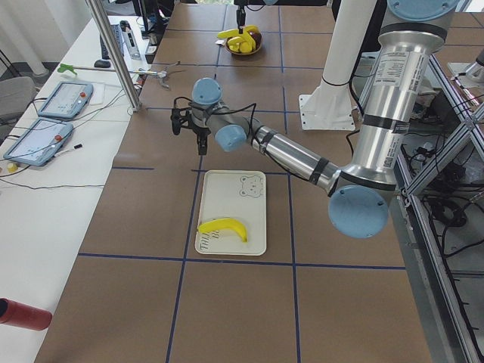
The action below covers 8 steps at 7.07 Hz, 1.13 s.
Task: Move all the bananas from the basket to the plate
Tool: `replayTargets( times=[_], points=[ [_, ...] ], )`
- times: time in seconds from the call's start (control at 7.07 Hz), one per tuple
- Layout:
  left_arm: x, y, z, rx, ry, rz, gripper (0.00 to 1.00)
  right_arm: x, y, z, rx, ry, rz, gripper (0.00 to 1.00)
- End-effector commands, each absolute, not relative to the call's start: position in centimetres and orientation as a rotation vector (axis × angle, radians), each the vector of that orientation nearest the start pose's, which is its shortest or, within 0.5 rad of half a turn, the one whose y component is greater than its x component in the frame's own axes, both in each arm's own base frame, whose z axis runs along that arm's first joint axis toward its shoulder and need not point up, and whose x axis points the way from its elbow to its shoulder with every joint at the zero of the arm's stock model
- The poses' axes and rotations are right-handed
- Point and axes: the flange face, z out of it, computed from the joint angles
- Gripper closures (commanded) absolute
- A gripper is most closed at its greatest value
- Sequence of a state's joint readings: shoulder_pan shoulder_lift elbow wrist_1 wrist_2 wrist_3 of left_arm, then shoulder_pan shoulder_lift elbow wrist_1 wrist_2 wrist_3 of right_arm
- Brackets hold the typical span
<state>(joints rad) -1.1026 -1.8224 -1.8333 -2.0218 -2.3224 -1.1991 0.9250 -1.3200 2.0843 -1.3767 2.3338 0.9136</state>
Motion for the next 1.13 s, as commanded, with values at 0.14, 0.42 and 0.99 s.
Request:
replayTargets(
  times=[0.14, 0.42, 0.99],
  points=[
    [26.2, -50.3, 26.3, 0.025, 1.428, -0.336, 0.00, -34.5, -40.6, 16.7, 0.145, -1.213, 0.010, 0.98],
    [29.1, -49.1, 19.8, -0.050, 1.565, -0.416, 0.01, -38.8, -37.8, 13.4, 0.201, -1.236, 0.042, 0.98],
    [38.9, -43.0, 16.9, -0.013, 1.691, -0.419, 0.01, -41.0, -35.3, 12.4, 0.236, -1.277, 0.017, 0.98]
  ],
)
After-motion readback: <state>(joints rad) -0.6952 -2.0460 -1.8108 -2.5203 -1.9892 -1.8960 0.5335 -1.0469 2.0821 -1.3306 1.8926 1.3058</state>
